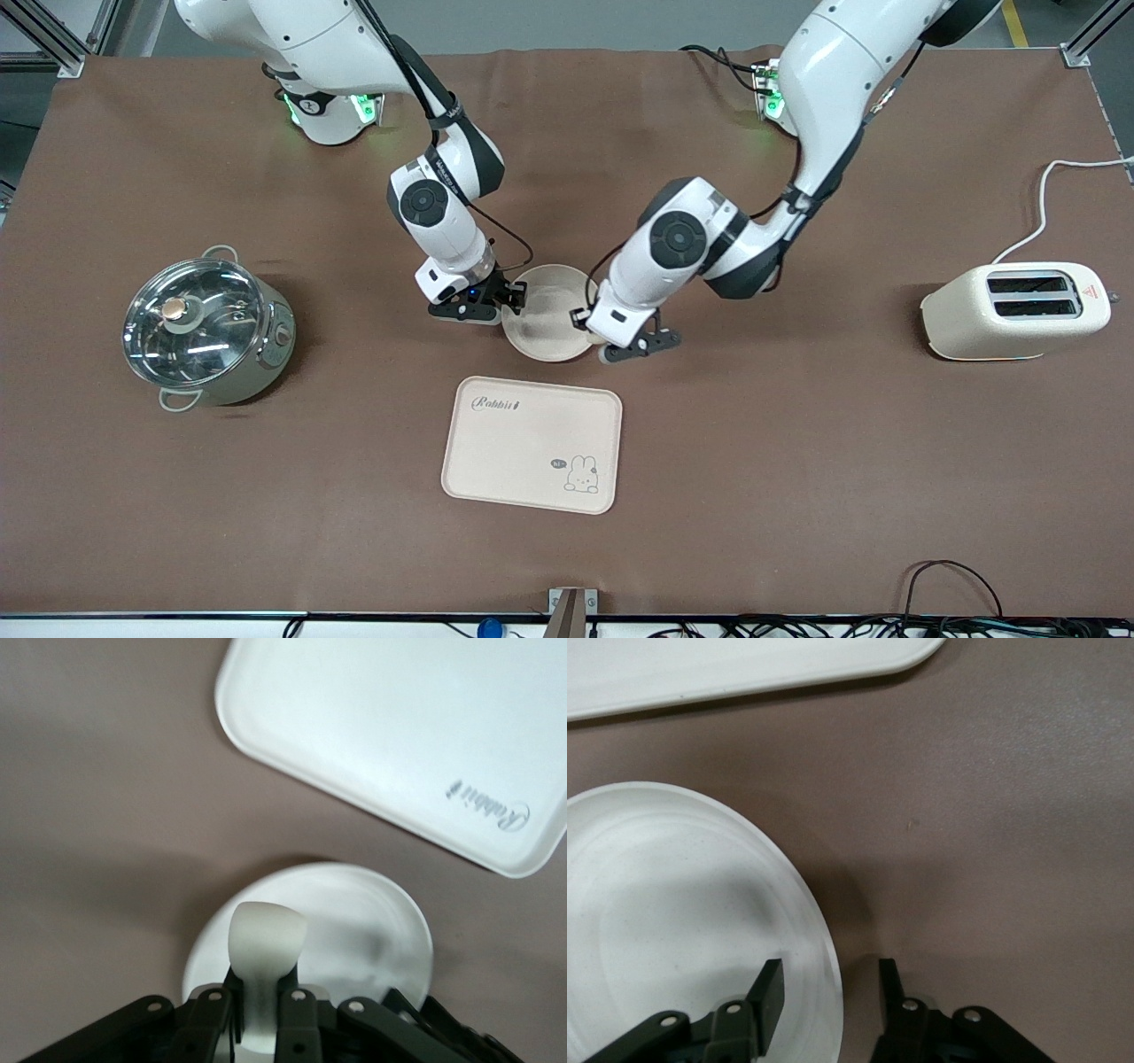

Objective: Place bun in plate and plate on tray
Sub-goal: 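Lower the bun onto the white plate and open the left gripper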

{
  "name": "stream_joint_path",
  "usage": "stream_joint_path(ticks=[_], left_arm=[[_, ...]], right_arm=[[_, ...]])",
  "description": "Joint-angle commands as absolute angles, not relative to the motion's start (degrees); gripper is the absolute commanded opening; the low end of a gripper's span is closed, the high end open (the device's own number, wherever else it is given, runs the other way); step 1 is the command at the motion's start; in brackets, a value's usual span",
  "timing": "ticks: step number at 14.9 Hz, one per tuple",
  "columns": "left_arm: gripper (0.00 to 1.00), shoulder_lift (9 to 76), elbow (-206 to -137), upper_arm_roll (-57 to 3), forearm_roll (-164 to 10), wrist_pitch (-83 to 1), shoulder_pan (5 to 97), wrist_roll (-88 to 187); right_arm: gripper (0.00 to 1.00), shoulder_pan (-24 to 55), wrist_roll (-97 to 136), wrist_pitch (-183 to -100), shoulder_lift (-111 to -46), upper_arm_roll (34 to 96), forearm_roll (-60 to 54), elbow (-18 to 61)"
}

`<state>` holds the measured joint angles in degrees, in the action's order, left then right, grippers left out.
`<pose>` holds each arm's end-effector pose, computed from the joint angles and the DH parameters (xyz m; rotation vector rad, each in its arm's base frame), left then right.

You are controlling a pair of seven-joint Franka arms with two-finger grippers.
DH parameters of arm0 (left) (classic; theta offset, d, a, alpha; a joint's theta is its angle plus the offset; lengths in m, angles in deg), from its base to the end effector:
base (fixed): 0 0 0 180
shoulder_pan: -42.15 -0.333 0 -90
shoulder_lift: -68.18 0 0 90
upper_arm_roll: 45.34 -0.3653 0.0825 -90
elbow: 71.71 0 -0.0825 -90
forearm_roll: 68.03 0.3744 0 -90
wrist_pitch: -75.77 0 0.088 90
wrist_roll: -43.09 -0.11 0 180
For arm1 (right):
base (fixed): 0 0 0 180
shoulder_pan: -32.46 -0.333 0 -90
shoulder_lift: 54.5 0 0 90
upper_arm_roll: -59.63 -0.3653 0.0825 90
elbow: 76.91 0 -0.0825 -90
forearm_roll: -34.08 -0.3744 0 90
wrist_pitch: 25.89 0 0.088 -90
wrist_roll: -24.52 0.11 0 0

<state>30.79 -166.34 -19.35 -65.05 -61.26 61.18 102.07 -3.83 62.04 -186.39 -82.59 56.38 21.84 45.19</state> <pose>0.5475 -0.4671 0.3187 2.8467 0.4461 -0.1215 0.4760 0.3782 0.2398 -2.9289 0.2480 -0.0990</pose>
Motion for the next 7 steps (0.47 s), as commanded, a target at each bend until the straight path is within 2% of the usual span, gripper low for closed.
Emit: stream_joint_path(ticks=[1,3,4,7], left_arm=[[0.28,28.4,-164.9,-19.7,-65.6,-65.8,63.6,106.4],[0.58,27.6,-164.9,-19.8,-65.2,-66.6,64.0,107.8],[0.99,27.4,-165.0,-19.8,-65.1,-67.1,64.1,107.8],[1.0,27.4,-165.0,-19.9,-65.1,-67.7,64.5,107.8]], right_arm=[[0.3,-4.8,61.7,-187.7,-82.9,56.9,21.1,45.3],[0.1,-4.7,61.7,-187.7,-82.9,56.9,21.1,45.4],[0.04,-4.7,61.8,-187.8,-83.0,56.9,21.1,45.4],[0.0,-4.5,61.8,-188.1,-83.8,56.9,21.1,45.4]])
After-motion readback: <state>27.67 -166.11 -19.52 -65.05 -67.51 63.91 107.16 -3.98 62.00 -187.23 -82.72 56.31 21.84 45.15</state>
